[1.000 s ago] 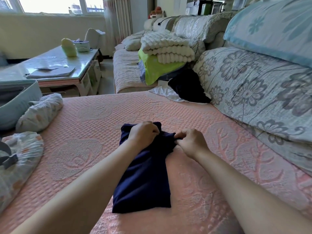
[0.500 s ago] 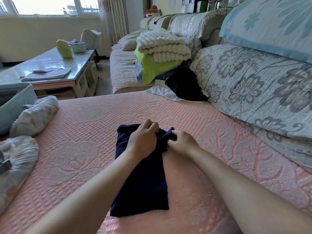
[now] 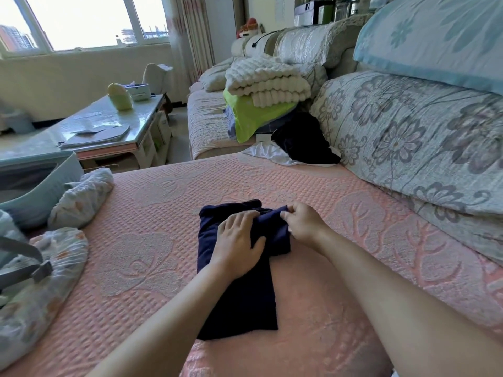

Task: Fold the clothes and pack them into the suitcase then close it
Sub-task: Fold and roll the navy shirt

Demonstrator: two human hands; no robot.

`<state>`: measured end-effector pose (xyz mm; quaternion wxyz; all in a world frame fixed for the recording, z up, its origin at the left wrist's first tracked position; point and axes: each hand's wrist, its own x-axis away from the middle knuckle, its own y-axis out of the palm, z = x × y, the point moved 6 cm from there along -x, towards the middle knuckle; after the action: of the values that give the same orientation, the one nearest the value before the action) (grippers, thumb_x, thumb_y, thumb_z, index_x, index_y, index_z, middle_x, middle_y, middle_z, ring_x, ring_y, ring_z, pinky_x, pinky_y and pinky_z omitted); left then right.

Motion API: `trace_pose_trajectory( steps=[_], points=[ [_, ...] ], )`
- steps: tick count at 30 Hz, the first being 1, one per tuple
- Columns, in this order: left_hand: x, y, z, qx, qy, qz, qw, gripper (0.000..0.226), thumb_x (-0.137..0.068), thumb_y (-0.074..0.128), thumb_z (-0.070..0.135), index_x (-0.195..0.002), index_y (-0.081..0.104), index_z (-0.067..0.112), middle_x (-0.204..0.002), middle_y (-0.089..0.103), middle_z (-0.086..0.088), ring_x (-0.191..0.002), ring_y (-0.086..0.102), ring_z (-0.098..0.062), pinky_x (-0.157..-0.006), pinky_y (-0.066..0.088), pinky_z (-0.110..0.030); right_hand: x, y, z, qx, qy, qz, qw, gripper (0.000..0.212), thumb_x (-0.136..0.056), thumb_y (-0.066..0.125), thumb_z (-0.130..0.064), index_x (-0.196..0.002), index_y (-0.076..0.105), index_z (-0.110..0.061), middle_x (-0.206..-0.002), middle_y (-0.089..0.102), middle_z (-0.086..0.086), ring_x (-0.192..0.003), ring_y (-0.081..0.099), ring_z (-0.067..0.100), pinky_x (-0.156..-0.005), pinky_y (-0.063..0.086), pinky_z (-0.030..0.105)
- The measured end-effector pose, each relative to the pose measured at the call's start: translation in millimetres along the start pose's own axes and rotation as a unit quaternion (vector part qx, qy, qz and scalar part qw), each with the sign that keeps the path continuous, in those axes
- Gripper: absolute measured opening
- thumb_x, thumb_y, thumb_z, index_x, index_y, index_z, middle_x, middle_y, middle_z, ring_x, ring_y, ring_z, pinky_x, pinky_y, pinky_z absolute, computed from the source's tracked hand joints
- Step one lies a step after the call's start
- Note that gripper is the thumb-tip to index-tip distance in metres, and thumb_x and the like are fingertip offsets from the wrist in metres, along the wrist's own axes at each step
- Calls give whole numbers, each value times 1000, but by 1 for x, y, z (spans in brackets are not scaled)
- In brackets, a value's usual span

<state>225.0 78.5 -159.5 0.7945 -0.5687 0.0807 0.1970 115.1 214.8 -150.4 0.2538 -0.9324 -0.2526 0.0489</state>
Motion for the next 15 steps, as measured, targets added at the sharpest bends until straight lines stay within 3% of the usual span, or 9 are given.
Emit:
trace_pose_trajectory(
  steps=[2, 4, 5, 7, 9, 11, 13, 15],
  points=[
    [6, 17, 0, -82, 7, -137, 987, 70, -90, 46, 59, -152, 24, 38, -161, 23, 6, -148, 15, -18, -121, 11, -45, 11, -2, 8, 140, 32, -76, 987, 23, -96, 59, -15, -73, 57, -21, -68, 56, -4, -67, 54, 15, -59, 39, 28],
    [14, 27, 2, -112, 21, -233, 966, 73, -90, 43, 68, -154, 14, 47, -166, -1, 5, -152, -6, -19, -122, -3, -49, 24, -3, 17, 277, 69, -128, 950, 13, -88, 62, -15, -76, 59, -16, -74, 60, 2, -74, 59, 20, -58, 41, 26],
    [16, 28, 3, -110, 29, -258, 960, 72, -90, 41, 71, -153, 14, 51, -166, -6, 6, -152, -12, -19, -121, -6, -51, 29, -4, 17, 311, 89, -130, 937, 3, -84, 61, -18, -85, 61, -14, -82, 63, 5, -81, 62, 22, -62, 45, 27],
    [15, 24, 3, -67, 34, -270, 960, 62, -91, 40, 71, -149, 24, 55, -165, -3, 8, -152, -10, -18, -122, -6, -50, 31, -10, 7, 320, 117, -60, 938, 23, -83, 56, -25, -104, 56, -14, -101, 63, 7, -95, 62, 28, -73, 46, 33],
    [7, 13, -4, 43, 16, -208, 977, 46, -98, 41, 58, -143, 42, 49, -163, 19, 9, -152, 10, -14, -124, 6, -43, 24, -12, -12, 309, 59, 49, 948, 33, -88, 49, -26, -119, 50, -15, -116, 59, 8, -106, 57, 30, -78, 43, 35],
    [-5, -7, -17, 127, -10, -71, 989, 36, -102, 42, 40, -135, 57, 35, -148, 47, 8, -140, 38, -13, -118, 26, -34, 13, -1, -27, 306, -52, 106, 945, 36, -93, 44, -24, -127, 53, -15, -128, 54, 10, -115, 50, 30, -89, 43, 39],
    [-12, -24, -34, 96, -40, 25, 994, 31, -102, 45, 24, -128, 62, 24, -135, 58, 5, -126, 51, -16, -108, 37, -31, -3, 16, -27, 342, -98, 94, 930, 39, -99, 41, -29, -133, 53, -16, -136, 49, 10, -122, 44, 29, -101, 39, 41],
    [-17, -29, -53, 18, -66, 42, 997, 31, -101, 44, 18, -127, 61, 21, -133, 58, 1, -122, 53, -22, -103, 40, -34, -21, 30, -17, 388, -76, 61, 917, 43, -102, 39, -41, -136, 51, -17, -141, 45, 10, -128, 41, 30, -105, 33, 44]
  ],
)
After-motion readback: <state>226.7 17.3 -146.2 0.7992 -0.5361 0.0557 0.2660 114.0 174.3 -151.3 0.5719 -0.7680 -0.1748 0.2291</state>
